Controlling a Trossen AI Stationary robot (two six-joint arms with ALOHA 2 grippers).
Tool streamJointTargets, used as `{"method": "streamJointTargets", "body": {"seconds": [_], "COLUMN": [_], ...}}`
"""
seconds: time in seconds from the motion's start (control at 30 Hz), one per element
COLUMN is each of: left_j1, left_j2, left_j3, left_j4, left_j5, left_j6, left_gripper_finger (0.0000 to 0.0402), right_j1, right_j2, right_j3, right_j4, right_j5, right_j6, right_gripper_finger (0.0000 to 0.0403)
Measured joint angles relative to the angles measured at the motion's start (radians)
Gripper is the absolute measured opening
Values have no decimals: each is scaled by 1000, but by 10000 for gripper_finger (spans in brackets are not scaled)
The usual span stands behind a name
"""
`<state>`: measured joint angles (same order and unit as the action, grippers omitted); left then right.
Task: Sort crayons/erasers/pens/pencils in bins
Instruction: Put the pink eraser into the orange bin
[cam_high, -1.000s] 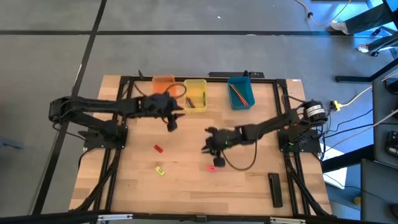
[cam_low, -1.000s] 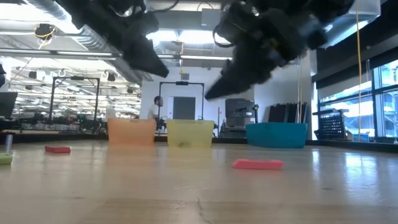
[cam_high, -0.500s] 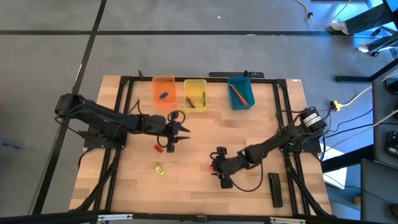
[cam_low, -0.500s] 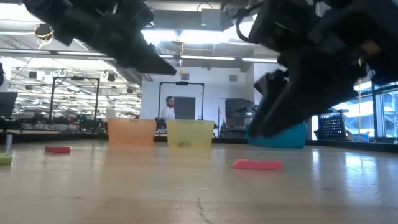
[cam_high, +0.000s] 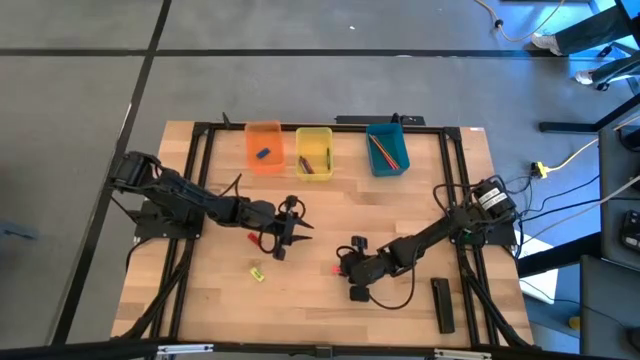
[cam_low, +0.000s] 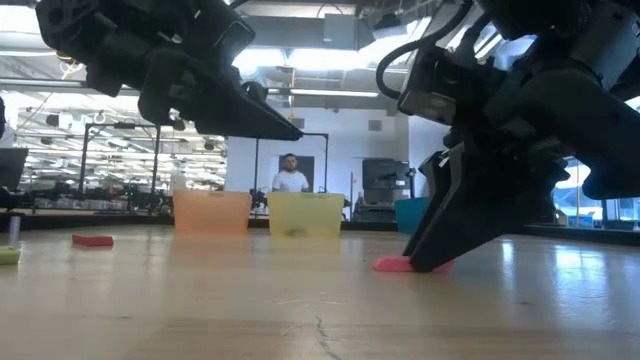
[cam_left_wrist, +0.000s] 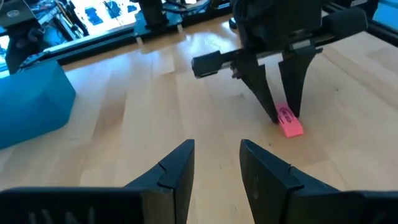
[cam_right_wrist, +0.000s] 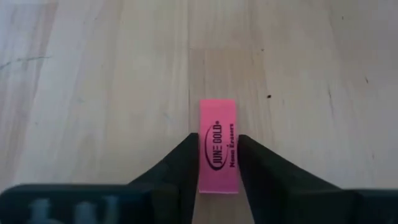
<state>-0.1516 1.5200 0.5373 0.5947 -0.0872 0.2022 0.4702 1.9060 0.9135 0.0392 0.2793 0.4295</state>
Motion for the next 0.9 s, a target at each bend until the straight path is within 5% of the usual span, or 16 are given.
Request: {"method": "streamJointTargets", "body": {"seconds": [0.47, 0.9], "left_j1": [1, 62], "left_j2": [0, -1], "left_j3": [0, 0], "left_j4": [12, 30], "left_j5": [-10, 27], "left_j6": [-11, -227], "left_gripper_finger": [121, 121], "right_j1": [-3, -65], "right_j2": [-8, -146], "right_j3": [-5, -7], "right_j4": [7, 34], "right_j5": [54, 303], "right_j6": [-147, -449], "right_gripper_finger": [69, 67]}}
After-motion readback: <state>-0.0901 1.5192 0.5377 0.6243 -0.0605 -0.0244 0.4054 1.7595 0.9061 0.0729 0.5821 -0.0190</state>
